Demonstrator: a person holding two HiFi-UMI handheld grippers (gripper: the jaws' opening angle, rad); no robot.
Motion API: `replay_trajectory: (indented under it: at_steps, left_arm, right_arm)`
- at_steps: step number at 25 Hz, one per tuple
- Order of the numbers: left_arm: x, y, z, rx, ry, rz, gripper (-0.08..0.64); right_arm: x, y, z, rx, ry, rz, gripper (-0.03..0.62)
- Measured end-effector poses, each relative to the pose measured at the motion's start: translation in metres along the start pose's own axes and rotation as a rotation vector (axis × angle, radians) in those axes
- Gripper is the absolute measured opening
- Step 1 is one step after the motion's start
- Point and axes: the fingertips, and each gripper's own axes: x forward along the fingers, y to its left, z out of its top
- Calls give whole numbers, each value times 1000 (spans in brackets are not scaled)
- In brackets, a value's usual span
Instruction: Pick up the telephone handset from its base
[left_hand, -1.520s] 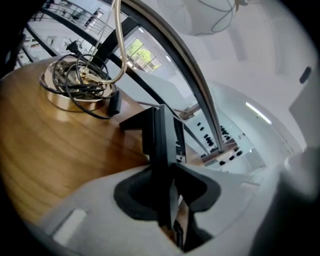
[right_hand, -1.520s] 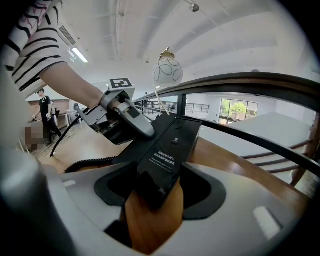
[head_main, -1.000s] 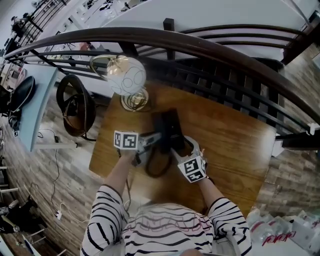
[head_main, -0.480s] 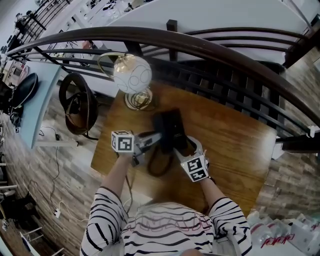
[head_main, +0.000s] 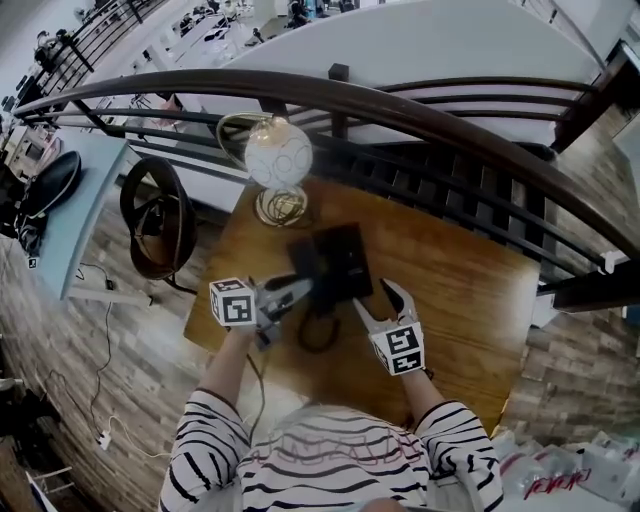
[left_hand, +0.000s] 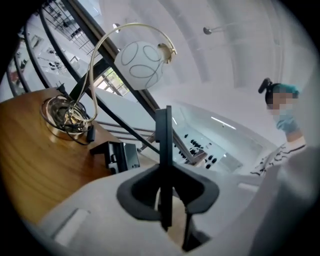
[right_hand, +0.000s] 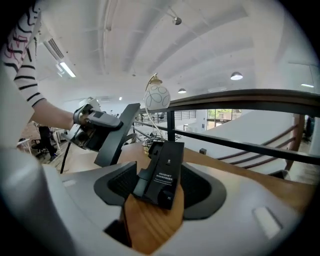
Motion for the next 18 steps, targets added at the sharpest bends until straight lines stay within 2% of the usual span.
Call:
replay_trajectory:
  at_steps: [11, 18]
  left_arm:
    - [-71, -81, -21, 118, -51, -1, 75]
    - [-118, -123, -46, 172, -82, 2, 77]
  right_arm:
    - [-80, 67, 54, 56, -167, -56, 239]
    - [-118, 120, 63, 63, -223, -74, 219]
